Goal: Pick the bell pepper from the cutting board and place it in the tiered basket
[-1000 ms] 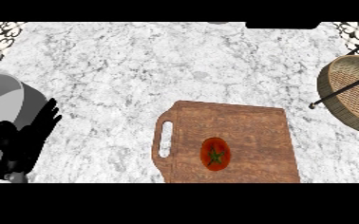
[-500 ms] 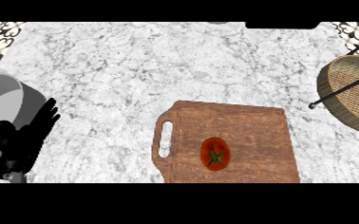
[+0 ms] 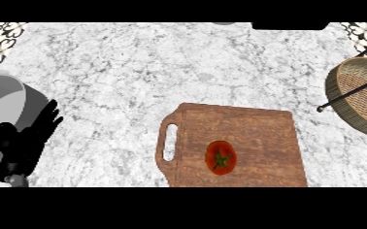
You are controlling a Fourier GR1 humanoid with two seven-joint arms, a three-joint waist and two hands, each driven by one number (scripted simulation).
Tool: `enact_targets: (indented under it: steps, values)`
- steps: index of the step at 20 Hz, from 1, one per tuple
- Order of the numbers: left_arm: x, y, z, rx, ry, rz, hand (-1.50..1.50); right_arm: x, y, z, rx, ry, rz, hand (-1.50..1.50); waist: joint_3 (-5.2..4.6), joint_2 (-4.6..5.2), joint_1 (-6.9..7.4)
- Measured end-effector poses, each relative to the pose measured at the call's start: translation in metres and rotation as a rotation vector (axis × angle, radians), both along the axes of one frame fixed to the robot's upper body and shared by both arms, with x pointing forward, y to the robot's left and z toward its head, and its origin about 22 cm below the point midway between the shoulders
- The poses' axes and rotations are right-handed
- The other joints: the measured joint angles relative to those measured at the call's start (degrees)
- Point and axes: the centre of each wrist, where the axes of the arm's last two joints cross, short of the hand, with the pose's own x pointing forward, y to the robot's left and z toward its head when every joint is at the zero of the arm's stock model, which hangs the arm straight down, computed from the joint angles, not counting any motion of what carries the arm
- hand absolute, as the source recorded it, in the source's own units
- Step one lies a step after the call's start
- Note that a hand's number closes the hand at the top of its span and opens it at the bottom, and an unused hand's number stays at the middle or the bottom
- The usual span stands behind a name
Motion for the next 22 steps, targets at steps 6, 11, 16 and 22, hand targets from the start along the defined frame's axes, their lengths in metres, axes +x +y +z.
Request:
enact_targets:
  steps: [6,11,16,22]
  values:
    - [-0.004,-0.001,0.000,-0.009,-0.009,-0.014,0.00,0.003,-0.014,-0.014,0.109,0.102,-0.078,1.50,-0.09,0.09,0.04]
    - [-0.006,0.003,0.002,-0.005,-0.002,-0.006,0.00,-0.001,-0.035,-0.033,0.261,0.231,-0.228,-1.50,-0.10,0.01,-0.32]
    - [-0.001,-0.004,0.002,0.005,0.010,0.007,0.00,-0.008,-0.050,-0.036,0.359,0.193,-0.309,-1.50,-0.02,-0.02,-0.39]
    - [-0.002,0.000,0.004,-0.007,0.018,0.005,0.00,-0.014,-0.050,-0.013,0.389,-0.007,-0.255,-1.50,-0.12,-0.03,-0.57]
